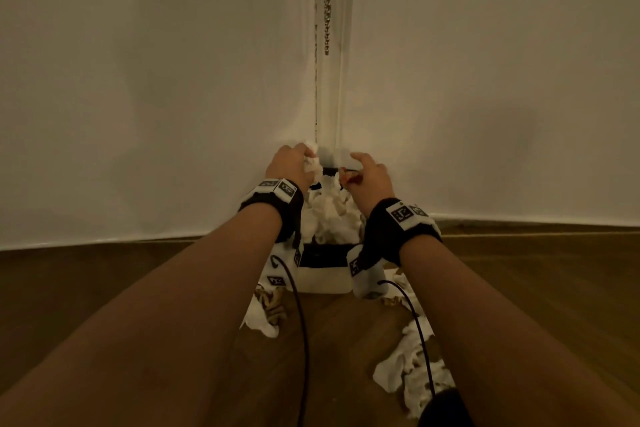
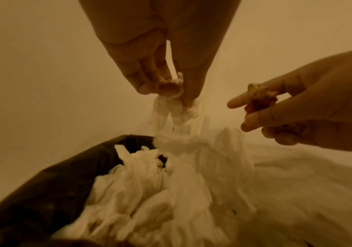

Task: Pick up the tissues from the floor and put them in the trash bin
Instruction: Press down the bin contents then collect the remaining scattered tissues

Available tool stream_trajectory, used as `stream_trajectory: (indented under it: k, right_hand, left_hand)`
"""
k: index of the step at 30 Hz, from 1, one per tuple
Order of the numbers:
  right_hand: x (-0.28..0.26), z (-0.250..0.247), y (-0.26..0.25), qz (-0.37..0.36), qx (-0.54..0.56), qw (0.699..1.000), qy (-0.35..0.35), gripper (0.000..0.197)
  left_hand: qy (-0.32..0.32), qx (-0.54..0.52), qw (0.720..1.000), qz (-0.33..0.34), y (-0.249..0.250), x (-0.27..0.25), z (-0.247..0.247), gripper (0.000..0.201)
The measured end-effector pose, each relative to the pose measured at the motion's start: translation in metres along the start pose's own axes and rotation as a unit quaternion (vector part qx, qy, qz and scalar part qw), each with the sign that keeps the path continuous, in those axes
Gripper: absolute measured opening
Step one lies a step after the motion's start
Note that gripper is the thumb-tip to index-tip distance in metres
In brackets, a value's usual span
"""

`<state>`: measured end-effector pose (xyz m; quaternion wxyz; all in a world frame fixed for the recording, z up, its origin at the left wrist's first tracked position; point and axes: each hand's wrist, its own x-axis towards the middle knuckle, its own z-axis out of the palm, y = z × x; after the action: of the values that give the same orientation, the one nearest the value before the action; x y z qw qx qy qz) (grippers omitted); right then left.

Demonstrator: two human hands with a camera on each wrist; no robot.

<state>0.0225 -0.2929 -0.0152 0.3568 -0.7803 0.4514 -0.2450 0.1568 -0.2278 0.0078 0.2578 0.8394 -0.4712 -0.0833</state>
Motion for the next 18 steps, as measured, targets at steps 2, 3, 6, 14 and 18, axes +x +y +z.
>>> stream_trajectory:
  k: [2,3,6,14,18]
  right_hand:
    - [0.0,0.0,0.003,0.029,0.047,0.998,-0.027,0.07]
    - [0.001,-0.001,0.002,0.037,0.061,0.997,-0.034,0.074]
    - [0.001,-0.004,-0.002,0.038,0.067,0.997,-0.026,0.068]
    - [-0.032,0.014,-0.038,-0.166,0.021,0.977,0.129,0.037]
    - [-0.064,0.044,-0.071,-0.254,0.105,0.962,0.008,0.02]
  left_hand:
    - [-0.012,0.007,1.0,-0.002,-0.001,0.0,0.004,0.04]
    - [-0.019,0.005,1.0,0.001,-0.002,-0.001,0.005,0.045]
    - [-0.016,0.01,1.0,0.012,-0.008,-0.002,0.004,0.053]
    - [0.114,-0.016,0.993,-0.006,-0.045,-0.016,-0.024,0.029]
    - [0.095,0.042,0.993,-0.064,-0.093,-0.034,-0.037,0.021]
